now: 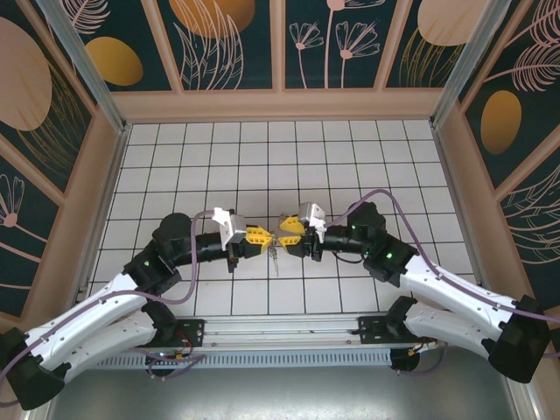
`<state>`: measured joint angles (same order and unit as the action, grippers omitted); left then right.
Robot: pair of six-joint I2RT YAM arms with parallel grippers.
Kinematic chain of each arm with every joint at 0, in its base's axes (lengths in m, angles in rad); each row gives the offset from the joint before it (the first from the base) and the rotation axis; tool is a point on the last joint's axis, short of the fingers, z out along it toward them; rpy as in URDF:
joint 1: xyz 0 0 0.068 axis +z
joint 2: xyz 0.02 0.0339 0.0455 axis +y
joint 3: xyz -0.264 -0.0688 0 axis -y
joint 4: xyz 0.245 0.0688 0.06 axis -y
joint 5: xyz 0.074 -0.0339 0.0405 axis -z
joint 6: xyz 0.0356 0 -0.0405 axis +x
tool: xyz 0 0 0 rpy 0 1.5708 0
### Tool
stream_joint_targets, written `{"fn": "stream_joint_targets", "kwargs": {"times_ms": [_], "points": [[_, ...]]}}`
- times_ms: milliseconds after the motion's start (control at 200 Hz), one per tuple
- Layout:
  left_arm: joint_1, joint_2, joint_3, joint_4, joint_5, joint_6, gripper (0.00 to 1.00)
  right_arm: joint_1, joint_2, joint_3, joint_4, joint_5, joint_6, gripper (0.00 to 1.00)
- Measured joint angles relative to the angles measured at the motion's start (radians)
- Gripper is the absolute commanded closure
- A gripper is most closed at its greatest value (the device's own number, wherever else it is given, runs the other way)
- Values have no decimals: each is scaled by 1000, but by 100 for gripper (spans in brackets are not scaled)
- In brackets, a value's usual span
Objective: Put the keys on the keyring
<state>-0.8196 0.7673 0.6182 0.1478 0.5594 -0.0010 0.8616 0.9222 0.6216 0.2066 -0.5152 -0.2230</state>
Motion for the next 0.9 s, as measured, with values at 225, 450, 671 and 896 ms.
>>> {"fn": "stream_joint_targets", "kwargs": {"times_ms": [225, 450, 671, 896], "points": [[-2, 21, 78, -131, -59, 81, 100, 63, 11, 31, -66, 137, -66, 66], [-17, 66, 84, -205, -127, 119, 100, 91, 14, 53, -93, 191, -102, 67], [-21, 82, 84, -231, -154, 132, 100, 97, 15, 53, -106, 210, -120, 70], [-24, 97, 88, -235, -169, 132, 100, 108, 47, 64, -107, 219, -139, 82]]}}
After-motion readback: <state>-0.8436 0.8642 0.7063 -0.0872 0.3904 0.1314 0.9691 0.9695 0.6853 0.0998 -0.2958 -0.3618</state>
